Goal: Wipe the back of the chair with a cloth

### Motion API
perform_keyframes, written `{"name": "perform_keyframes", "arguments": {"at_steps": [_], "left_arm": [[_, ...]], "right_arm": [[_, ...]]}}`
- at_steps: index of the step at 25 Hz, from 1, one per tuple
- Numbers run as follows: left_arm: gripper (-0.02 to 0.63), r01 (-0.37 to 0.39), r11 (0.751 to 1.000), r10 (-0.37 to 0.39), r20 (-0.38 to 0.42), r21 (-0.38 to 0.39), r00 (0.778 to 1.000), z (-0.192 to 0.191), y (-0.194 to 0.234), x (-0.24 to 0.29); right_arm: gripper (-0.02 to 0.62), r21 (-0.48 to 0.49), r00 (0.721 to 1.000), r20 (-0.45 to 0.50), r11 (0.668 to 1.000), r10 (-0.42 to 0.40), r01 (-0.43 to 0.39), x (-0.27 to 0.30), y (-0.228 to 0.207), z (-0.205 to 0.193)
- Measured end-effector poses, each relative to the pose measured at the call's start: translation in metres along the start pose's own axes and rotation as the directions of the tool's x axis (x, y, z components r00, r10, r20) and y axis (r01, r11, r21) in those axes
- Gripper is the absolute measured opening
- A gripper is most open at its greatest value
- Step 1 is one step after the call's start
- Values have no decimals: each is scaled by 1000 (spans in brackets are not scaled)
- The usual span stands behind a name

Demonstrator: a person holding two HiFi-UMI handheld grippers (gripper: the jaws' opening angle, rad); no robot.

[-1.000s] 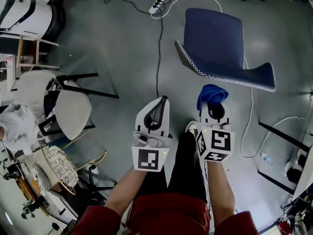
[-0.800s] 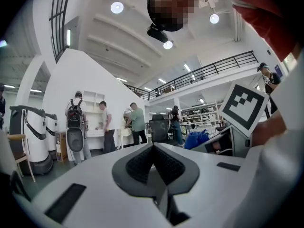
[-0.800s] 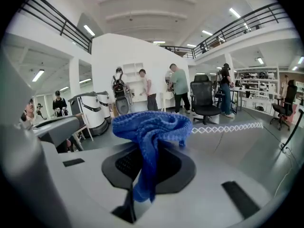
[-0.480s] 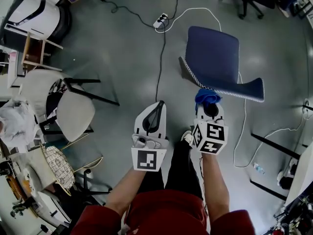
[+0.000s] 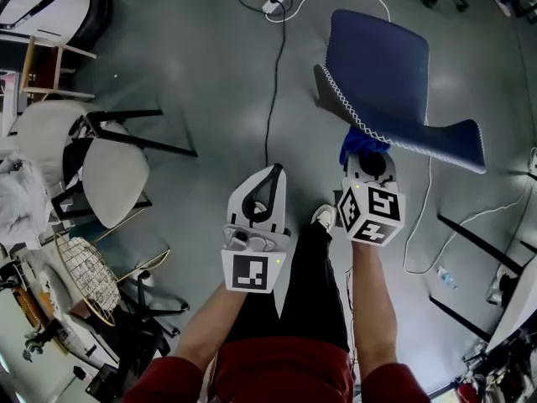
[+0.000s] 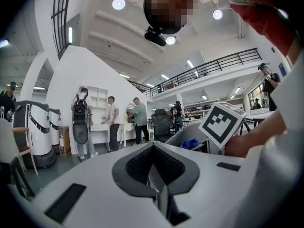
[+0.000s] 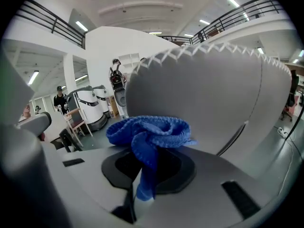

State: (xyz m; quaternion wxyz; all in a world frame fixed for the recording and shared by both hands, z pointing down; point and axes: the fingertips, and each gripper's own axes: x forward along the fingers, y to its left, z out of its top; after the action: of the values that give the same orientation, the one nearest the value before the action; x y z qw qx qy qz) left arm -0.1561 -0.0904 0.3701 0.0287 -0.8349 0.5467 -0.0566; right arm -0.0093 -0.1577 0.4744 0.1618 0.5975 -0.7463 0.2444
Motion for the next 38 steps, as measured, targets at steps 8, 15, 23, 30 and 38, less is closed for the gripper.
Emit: {"name": "perform_keyframes", "arguments": {"at_steps": [8, 15, 23, 30, 38], "left_arm": [[14, -1, 1000, 1, -2, -25, 1000, -72, -3, 9], [14, 7, 1000, -7, -21, -27, 1000, -133, -16, 19], [14, -12, 999, 10, -50, -42, 999, -157, -13, 14], [14, -13, 999, 11, -60, -36, 998, -157, -10, 13], [14, -27, 999, 23, -98, -41, 995, -140, -3, 6]], "right_arm": [[61, -9, 999, -16, 999, 32, -33, 73, -6, -62], [61, -61, 999, -35, 998, 24, -26, 131, -24, -111], [61, -93, 993, -114, 995, 14, -25, 182, -36, -162], [61, -76, 985, -170, 997, 10, -23, 197, -39, -180], [61, -66, 978, -207, 997, 24, -38, 165, -27, -184]]}}
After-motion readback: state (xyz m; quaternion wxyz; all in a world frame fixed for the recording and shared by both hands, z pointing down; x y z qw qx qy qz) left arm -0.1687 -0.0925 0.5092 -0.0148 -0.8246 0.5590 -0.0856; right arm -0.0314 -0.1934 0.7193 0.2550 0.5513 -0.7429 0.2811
